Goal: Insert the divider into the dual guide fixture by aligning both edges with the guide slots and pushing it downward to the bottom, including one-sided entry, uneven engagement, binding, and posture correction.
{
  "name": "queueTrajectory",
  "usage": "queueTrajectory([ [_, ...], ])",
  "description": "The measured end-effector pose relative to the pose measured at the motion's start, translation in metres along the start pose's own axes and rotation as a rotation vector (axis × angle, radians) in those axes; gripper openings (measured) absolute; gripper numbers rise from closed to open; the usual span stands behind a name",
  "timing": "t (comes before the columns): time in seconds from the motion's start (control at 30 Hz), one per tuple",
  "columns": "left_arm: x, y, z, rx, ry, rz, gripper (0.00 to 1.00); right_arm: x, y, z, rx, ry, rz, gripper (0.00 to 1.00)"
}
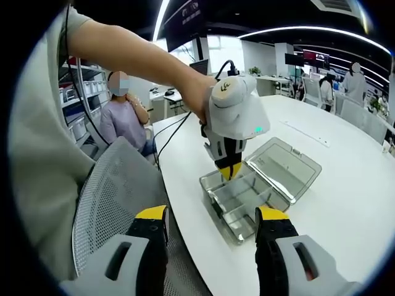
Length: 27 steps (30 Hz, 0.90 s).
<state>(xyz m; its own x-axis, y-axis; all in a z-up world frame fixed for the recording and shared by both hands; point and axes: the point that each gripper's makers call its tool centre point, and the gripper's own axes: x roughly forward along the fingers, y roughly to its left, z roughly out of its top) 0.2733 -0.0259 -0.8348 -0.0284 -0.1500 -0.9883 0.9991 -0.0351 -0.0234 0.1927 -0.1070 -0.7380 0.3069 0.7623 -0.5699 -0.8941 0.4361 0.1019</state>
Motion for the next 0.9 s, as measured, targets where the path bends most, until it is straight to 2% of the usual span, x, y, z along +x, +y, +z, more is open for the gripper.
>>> queueTrajectory([
  [0.63, 0.0003, -0.0008, 0.0004, -0.019, -0.005, 0.001, 0.00, -0.0010, 0.0005, -0.0006, -0.006, 0.008, 0.005, 0.53],
  [0.9, 0.0001, -0.0008, 0.0007, -0.009, -0.040, -0.001, 0.00, -0.0017, 0.0000, 0.0006, -0.009, 0.009, 0.007, 0.54],
])
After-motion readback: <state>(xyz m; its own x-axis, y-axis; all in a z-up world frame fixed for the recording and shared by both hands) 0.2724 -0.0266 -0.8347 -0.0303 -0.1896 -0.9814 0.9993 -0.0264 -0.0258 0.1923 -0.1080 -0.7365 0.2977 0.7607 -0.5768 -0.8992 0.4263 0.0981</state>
